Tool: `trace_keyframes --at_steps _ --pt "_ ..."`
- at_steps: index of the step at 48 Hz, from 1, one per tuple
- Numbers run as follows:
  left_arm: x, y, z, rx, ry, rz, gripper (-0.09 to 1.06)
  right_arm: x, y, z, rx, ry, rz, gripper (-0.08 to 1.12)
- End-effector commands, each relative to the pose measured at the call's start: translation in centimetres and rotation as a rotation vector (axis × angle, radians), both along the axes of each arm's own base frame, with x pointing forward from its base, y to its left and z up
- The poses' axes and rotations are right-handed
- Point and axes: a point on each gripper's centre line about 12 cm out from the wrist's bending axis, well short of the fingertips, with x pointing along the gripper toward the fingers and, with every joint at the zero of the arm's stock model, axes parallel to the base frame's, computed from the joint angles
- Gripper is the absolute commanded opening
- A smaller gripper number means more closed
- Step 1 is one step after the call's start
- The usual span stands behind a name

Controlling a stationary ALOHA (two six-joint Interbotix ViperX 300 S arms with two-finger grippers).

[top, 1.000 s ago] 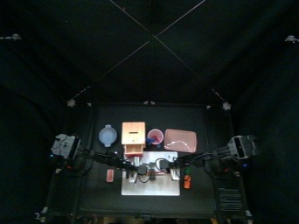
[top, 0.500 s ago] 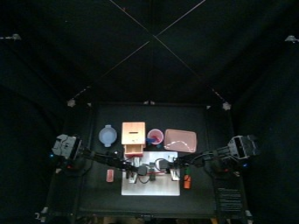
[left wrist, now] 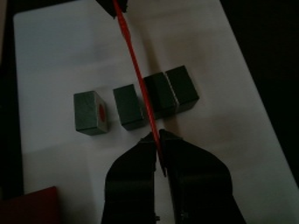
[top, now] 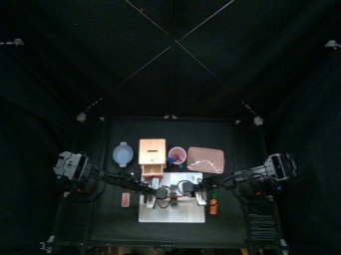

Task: Place sushi on board then cut the sushi with the knife then place the pieces on the plate
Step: Cut the sushi into 4 pieces

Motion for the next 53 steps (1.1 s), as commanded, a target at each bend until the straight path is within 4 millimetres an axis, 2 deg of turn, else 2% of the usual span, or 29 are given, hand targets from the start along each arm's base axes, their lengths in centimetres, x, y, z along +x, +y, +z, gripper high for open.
trace_keyframes --at_steps 1,7,12,27,42,53 --pt "0.3 0.1 2.9 -0.001 -0.082 -0.008 0.41 0.5 -0.2 3.2 0.007 -0.095 -0.005 0.43" --pt "0.4 0.2 4.1 -0.007 -0.12 -0.007 0.41 0.2 0.0 4.3 0.016 -0.127 -0.002 0.43" --pt "0.3 0.0 4.3 -0.009 -0.125 -0.011 0.41 -0.1 0.1 4.7 0.026 -0.138 -0.005 0.43" --pt "0.6 -1.6 2.4 -0.022 -0.077 -0.032 0.41 -0.4 1.3 3.0 0.07 -0.081 -0.008 0.43" --pt "0.4 -2.0 2.0 -0.042 -0.062 -0.021 0.41 -0.2 1.4 1.7 0.072 -0.04 -0.013 0.43" --pt "0.3 -2.8 2.2 -0.061 -0.064 -0.025 0.41 -0.2 1.7 1.7 0.1 -0.035 -0.026 0.43"
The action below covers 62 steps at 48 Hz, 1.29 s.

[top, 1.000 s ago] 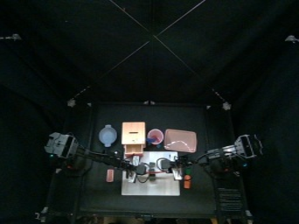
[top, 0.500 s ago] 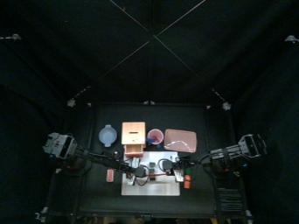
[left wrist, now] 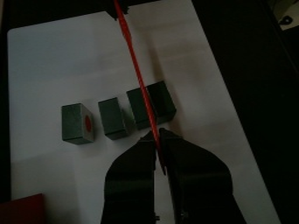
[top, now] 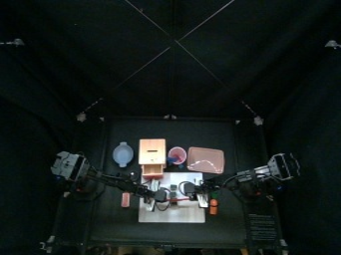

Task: Place sushi on board then cut the sushi with the knife then place the pieces on the plate
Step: Cut the sushi into 4 pieces

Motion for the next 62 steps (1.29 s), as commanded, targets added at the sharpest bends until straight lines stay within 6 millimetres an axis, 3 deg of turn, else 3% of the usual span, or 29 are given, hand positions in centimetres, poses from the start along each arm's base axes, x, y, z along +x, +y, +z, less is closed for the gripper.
trace_keyframes --at_steps 1,48,62 --pt "0.6 -1.0 1.5 -0.016 -0.051 -0.018 0.41 0.3 0.3 0.8 0.016 -0.029 -0.004 0.43" --pt "0.5 -1.1 0.4 -0.014 -0.022 -0.014 0.41 1.0 -0.5 1.2 -0.032 -0.084 -0.003 0.43" --pt "0.5 -1.0 -0.2 -0.012 -0.008 -0.012 0.41 0.8 -0.3 0.1 -0.029 -0.048 -0.002 0.43"
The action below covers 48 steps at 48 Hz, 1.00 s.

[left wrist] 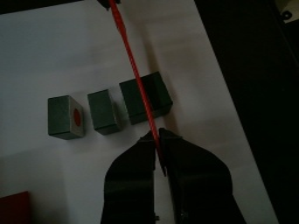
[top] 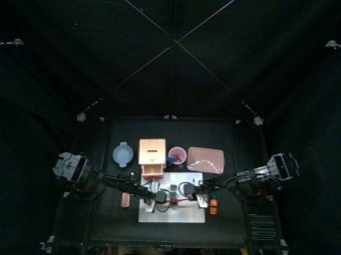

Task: Place sushi on board then cut the sushi with the knife then place the pieces on the plate
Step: Cut the sushi into 4 pieces

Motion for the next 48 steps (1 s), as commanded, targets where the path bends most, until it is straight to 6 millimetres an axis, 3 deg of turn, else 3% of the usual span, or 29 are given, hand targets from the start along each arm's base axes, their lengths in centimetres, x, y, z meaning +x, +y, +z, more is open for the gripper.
trace_keyframes --at_steps 1,14,25,48 --pt "0.6 -0.4 0.9 -0.004 -0.035 -0.01 0.41 0.5 -0.1 0.3 0.004 -0.02 -0.011 0.43" --pt "0.7 -0.9 -0.1 -0.001 -0.013 -0.019 0.41 0.9 0.4 -1.5 0.022 0.029 -0.022 0.43" --pt "0.5 -1.4 -0.6 -0.009 0.004 -0.021 0.41 0.9 1.4 -2.0 0.047 0.046 -0.023 0.43" --pt "0.4 -1.4 -1.8 -0.005 0.033 -0.016 0.41 1.1 1.4 -3.1 0.037 0.047 -0.032 0.43"
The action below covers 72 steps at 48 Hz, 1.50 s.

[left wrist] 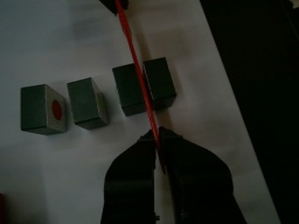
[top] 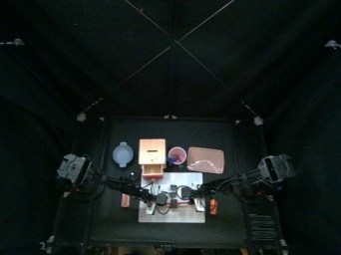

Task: Place sushi on board then cut the sushi with the knife then place the pieces on the plate
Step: Cut the sushi into 4 pieces

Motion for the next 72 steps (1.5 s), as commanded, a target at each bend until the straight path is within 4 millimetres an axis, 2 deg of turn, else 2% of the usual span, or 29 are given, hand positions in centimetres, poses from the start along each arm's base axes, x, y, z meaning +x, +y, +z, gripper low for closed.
trace_keyframes --at_steps 1,10,22,42,52,59,72 --pt "0.4 -0.5 0.4 -0.001 -0.019 -0.015 0.41 0.5 -0.1 0.5 -0.002 -0.027 -0.004 0.43" --pt "0.4 -0.5 0.1 0.004 -0.012 -0.016 0.41 0.7 -0.1 -0.1 -0.006 -0.017 -0.006 0.43" --pt "0.4 -0.4 0.8 0.0 -0.024 -0.013 0.41 1.0 0.0 1.0 -0.004 -0.043 0.001 0.43" --pt "0.3 1.4 5.9 -0.01 -0.146 0.012 0.42 0.2 -0.6 6.5 -0.019 -0.17 0.039 0.43" --pt "0.5 2.3 7.1 -0.018 -0.185 0.036 0.45 -0.4 -1.0 7.5 -0.03 -0.195 0.044 0.43" --pt "0.7 2.7 7.5 -0.023 -0.207 0.049 0.52 -0.5 -1.2 7.4 -0.031 -0.187 0.043 0.43" --pt "1.1 3.2 8.6 -0.052 -0.277 0.08 0.74 -0.6 -1.5 7.3 -0.029 -0.163 0.036 0.43"
